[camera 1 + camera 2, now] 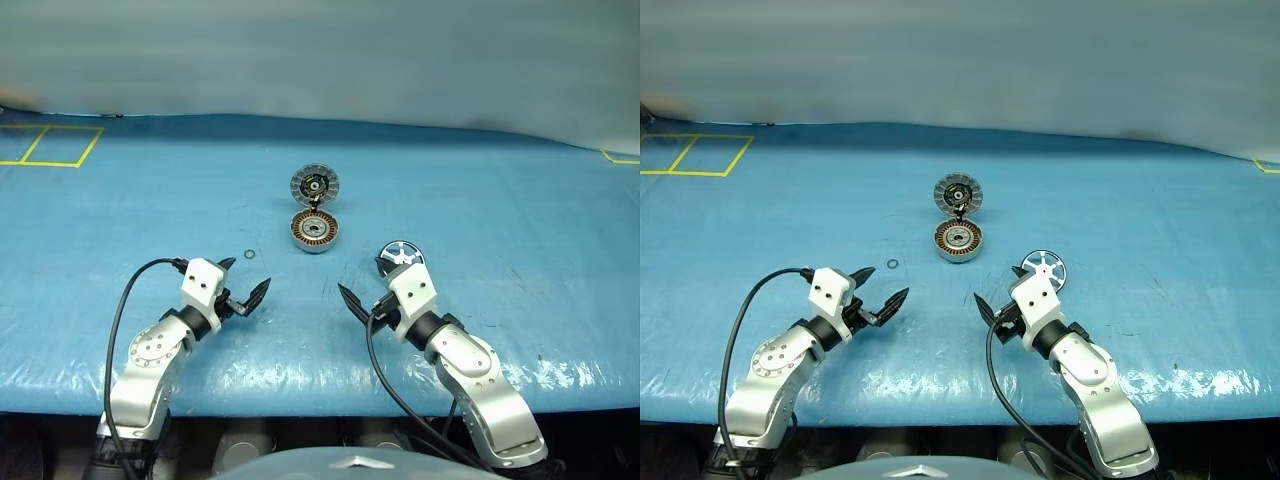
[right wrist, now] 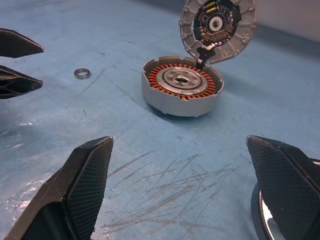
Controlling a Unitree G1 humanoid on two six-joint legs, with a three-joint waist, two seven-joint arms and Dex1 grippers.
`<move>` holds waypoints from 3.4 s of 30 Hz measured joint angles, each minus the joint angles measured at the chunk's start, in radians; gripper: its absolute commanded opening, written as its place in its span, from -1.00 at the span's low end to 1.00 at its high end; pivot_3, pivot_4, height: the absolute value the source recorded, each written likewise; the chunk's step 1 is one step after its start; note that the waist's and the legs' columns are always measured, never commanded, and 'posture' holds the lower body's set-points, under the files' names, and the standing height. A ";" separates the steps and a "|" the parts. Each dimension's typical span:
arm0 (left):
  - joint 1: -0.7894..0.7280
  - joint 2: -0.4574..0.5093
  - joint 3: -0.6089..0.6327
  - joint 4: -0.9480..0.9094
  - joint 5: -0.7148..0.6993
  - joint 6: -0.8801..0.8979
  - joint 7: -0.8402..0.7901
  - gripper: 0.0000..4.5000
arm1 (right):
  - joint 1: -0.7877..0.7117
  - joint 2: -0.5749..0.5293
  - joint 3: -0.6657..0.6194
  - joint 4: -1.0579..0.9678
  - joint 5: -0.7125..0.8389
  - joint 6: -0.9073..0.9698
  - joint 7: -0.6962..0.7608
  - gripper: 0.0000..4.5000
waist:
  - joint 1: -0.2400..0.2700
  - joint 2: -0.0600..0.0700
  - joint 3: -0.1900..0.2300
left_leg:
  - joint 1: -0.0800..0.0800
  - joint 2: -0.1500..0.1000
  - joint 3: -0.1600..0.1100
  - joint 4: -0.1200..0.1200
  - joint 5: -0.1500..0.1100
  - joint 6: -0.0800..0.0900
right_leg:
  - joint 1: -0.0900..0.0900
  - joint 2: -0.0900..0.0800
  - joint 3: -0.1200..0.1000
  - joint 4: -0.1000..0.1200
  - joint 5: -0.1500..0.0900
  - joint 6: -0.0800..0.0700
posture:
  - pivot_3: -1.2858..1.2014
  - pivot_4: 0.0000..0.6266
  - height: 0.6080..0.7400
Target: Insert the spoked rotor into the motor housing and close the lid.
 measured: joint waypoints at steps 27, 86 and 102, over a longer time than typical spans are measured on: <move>0.017 0.001 -0.001 0.000 0.008 -0.001 -0.015 0.99 | -0.021 -0.005 0.019 0.025 -0.004 0.004 0.003 1.00 | 0.000 0.000 0.000 | 0.000 0.000 0.000 0.000 0.000 0.000 | 0.000 0.000 0.000 0.000 0.000 0.000 | 0.03 -0.52 1.00; 0.087 -0.085 -0.088 0.090 0.077 -0.243 0.024 0.99 | -1.003 0.036 0.376 0.831 -0.214 0.245 0.365 1.00 | -0.006 0.004 0.002 | -0.001 0.001 0.002 0.000 0.000 0.000 | -0.003 -0.001 -0.001 0.001 0.005 0.004 | 0.03 -0.52 1.00; 0.057 -0.084 -0.089 0.093 0.083 -0.230 0.027 1.00 | -0.980 0.053 0.375 0.848 -0.249 0.293 0.419 0.58 | -0.006 0.004 0.001 | 0.001 0.001 0.003 0.000 0.000 0.000 | 0.000 -0.001 -0.001 0.001 0.004 0.003 | 0.03 -0.52 1.00</move>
